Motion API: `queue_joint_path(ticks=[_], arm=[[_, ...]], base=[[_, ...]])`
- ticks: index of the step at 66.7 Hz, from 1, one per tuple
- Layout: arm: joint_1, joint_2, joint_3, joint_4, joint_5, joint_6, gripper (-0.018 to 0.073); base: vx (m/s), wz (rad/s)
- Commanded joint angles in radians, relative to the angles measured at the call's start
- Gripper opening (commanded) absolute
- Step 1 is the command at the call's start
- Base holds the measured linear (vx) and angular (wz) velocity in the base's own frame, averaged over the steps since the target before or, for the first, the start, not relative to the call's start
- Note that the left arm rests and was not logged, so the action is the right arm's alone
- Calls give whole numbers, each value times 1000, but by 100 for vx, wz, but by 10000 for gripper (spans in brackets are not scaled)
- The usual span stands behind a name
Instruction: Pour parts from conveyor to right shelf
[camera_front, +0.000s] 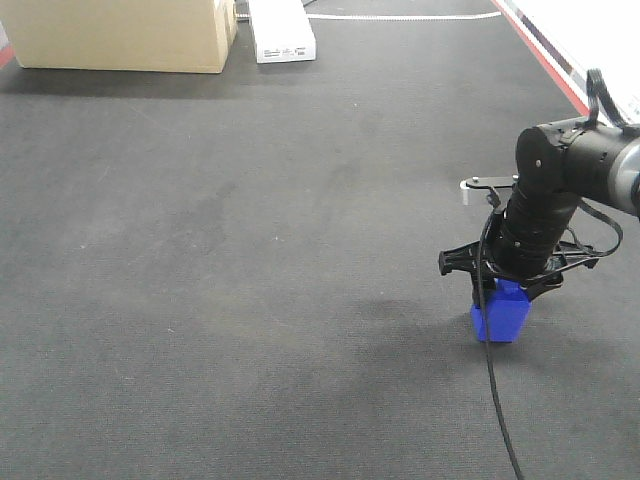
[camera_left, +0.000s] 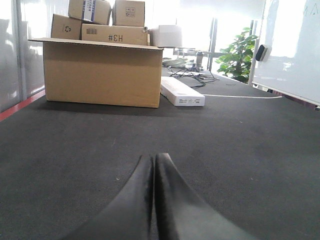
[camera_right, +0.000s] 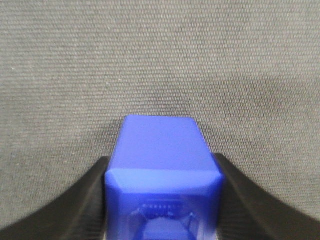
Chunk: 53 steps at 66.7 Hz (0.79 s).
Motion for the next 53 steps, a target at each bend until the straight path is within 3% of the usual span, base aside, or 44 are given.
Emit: queue_joint_path(ticks=[1,4,26,53], arm=[[-1,-86,-25,-14,-5,-38,48],[-1,-110,-25,-14,-6,-48,-15],[-1,-454,226,-14,-272,-71,-8],[-1,-912,519,-13,-431,-116,-8]], base=[[0,0],[0,0],[0,0],[0,0]])
